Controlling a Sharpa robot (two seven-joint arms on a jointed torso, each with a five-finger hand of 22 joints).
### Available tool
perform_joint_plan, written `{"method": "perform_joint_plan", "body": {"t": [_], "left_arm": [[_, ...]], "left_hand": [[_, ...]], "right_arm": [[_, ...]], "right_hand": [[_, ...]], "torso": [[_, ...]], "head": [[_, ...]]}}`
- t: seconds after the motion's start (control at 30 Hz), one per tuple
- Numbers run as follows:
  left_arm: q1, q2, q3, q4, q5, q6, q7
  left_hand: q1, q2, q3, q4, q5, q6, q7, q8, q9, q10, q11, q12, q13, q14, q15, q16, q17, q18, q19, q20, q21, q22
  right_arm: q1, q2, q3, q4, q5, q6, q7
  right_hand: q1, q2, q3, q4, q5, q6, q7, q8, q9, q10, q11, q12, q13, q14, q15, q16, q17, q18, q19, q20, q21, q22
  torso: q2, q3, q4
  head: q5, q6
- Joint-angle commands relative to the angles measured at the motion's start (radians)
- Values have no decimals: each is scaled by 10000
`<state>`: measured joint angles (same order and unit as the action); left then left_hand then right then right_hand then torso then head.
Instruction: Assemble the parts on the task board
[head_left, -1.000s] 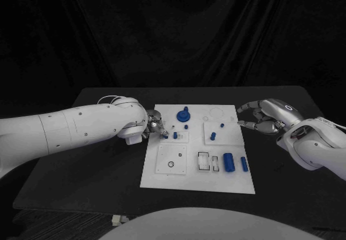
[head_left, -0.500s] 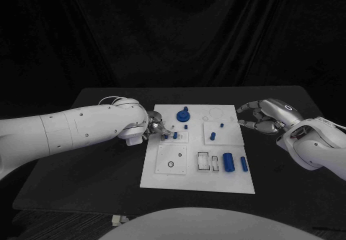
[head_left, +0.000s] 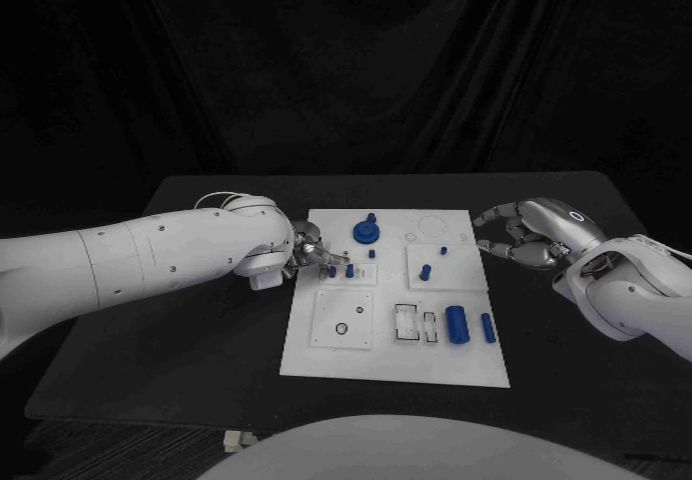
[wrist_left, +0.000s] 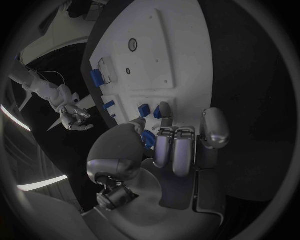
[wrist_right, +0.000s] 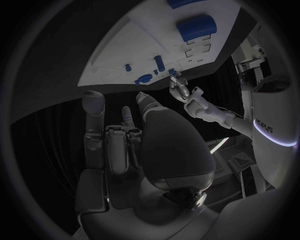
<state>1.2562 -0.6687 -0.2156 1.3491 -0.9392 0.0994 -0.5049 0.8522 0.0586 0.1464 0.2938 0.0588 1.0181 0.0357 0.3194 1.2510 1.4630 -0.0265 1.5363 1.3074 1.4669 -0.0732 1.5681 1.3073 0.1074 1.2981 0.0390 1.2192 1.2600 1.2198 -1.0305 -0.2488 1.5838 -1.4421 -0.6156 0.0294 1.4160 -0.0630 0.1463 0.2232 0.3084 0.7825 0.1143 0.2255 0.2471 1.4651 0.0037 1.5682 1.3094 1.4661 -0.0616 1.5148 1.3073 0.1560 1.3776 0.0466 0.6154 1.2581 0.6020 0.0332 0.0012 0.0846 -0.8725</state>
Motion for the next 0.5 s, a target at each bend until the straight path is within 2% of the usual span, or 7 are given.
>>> {"method": "perform_joint_plan", "body": {"t": [0.03,0.07,0.17,0.2,0.43,0.47,0.5], "left_arm": [[-20,19,6,-11,27,-97,113],[-20,20,6,-17,27,-128,140],[-20,18,6,-27,27,-213,226],[-20,17,6,-29,27,-238,251],[-21,-27,7,-21,28,-592,564],[-20,-45,7,-12,28,-721,670],[-20,-67,7,-2,28,-877,818]], "left_hand": [[-182,183,-179,1,-58,-97,1,60,73,727,-14,-33,2251,971,12,-27,2531,-12,42,21,-69,22],[-399,367,-359,6,-60,-143,13,92,144,719,-10,-40,2244,960,21,-35,2515,-9,35,29,-92,31],[-512,469,-484,10,-49,-172,18,108,186,707,0,-52,2232,951,25,-43,2502,-5,22,34,-116,30],[-619,575,-616,4,-11,-206,27,118,222,691,5,-68,2216,939,36,-52,2484,1,11,36,-138,32],[-660,790,-868,-9,209,-374,62,85,281,623,36,-137,2148,885,54,-94,2406,8,-28,57,-201,29],[-614,826,-903,-11,268,-415,71,74,290,594,45,-168,2117,864,61,-110,2375,11,-43,65,-224,22],[-495,888,-892,-17,534,-481,82,47,293,566,53,-197,2089,849,69,-122,2354,12,-49,69,-233,28]], "right_arm": [[-32,-1,6,-4,-19,38,-190],[-34,0,6,-7,-19,38,-190],[-37,4,6,-12,-19,38,-189],[-37,4,6,-13,-19,37,-188],[-39,-8,6,-10,-17,18,-184],[-40,-13,6,-8,-17,10,-180],[-40,-21,6,-4,-17,2,-174]], "right_hand": [[92,12,17,-55,43,93,2,-16,-24,1057,86,26,2614,892,66,-34,1998,-107,45,55,-62,13],[92,12,17,-55,43,93,2,-16,-24,1057,86,26,2614,892,66,-34,1998,-107,45,55,-62,13],[98,15,29,-62,73,97,2,-18,-34,1057,87,26,2614,890,66,-40,1992,-104,42,55,-80,10],[98,15,29,-62,73,97,2,-18,-34,1057,87,26,2614,890,66,-40,1992,-104,42,55,-80,10],[94,39,60,-63,153,107,8,-24,-59,1057,90,26,2614,890,68,-39,1993,-106,46,56,-78,20],[81,48,69,-55,177,112,11,-26,-69,1057,93,26,2614,888,69,-47,1985,-108,49,56,-67,28],[67,51,69,-46,185,114,13,-28,-75,1057,94,26,2614,889,70,-46,1985,-108,49,57,-74,27]], "torso": [[-1,0,-7],[1,-1,-4],[1,-3,1],[2,-1,0],[-1,3,4],[-1,4,5],[0,3,6]], "head": [[4,-2],[6,-2],[5,-2],[10,-2],[25,-2],[31,-2],[36,-2]]}}
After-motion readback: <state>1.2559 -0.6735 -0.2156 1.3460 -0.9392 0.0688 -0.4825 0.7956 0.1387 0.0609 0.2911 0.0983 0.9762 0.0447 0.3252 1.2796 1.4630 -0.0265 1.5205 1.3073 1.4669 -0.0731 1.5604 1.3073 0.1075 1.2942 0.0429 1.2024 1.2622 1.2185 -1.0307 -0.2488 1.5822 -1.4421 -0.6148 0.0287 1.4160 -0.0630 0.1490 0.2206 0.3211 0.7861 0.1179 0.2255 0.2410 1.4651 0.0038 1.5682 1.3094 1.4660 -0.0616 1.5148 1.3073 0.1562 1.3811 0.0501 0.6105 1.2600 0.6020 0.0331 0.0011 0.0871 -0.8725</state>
